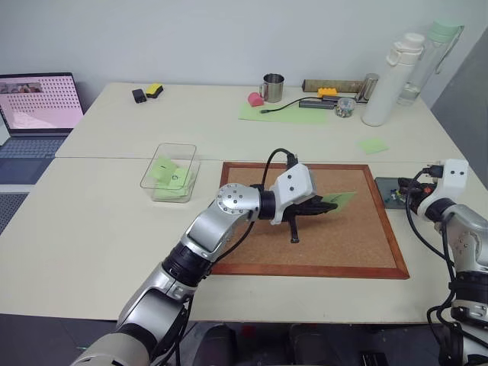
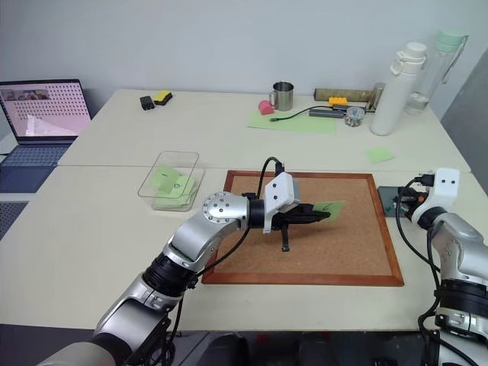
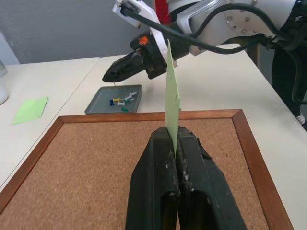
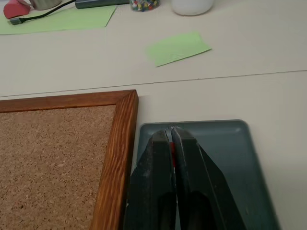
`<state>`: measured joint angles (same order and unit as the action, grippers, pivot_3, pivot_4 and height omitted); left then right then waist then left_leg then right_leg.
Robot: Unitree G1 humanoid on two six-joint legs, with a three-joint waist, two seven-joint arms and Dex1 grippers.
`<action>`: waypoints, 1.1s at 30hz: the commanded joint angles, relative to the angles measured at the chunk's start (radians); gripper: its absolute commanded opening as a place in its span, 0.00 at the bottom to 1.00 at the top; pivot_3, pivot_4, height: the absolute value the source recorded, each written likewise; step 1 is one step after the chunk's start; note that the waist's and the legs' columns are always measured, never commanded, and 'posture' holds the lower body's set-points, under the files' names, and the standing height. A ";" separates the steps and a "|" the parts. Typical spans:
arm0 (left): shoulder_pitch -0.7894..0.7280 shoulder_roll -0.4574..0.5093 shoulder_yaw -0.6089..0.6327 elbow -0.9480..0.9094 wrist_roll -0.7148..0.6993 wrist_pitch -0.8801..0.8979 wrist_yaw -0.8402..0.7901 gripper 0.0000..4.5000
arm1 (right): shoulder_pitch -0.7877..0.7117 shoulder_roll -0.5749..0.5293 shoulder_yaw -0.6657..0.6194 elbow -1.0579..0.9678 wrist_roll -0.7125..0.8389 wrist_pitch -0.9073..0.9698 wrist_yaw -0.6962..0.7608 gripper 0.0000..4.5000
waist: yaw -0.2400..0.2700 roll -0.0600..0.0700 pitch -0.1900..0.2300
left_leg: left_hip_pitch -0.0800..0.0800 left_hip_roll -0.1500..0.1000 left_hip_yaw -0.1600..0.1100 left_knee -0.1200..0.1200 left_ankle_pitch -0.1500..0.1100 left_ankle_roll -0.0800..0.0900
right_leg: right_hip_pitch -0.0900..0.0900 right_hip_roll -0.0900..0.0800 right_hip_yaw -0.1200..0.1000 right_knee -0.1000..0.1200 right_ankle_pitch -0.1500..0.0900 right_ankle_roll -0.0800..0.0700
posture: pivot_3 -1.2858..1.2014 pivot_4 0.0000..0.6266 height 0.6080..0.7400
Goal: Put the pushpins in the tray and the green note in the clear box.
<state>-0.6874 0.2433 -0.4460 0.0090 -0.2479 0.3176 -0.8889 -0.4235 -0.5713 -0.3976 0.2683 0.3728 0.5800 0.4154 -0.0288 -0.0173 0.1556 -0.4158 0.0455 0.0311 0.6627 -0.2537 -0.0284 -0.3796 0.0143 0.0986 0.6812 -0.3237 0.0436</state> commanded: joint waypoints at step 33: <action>0.006 0.189 0.444 -0.053 -0.018 0.205 0.217 0.00 | 0.264 -0.150 -0.037 -0.723 0.439 0.174 0.259 1.00 | -0.004 0.004 0.002 | 0.000 0.002 -0.003 0.000 0.000 0.000 | 0.000 0.001 -0.002 0.003 0.000 0.000 | 0.52 0.24 1.00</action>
<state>-0.6745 0.3911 -0.1217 -0.0298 -0.2771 0.5055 -0.7545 -0.1653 -0.7050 -0.3869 -0.2887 0.6658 0.6656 0.6875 -0.0332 -0.0134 0.1575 -0.4153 0.0478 0.0277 0.6629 -0.2537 -0.0282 -0.3794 0.0151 0.0962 0.6839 -0.3237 0.0438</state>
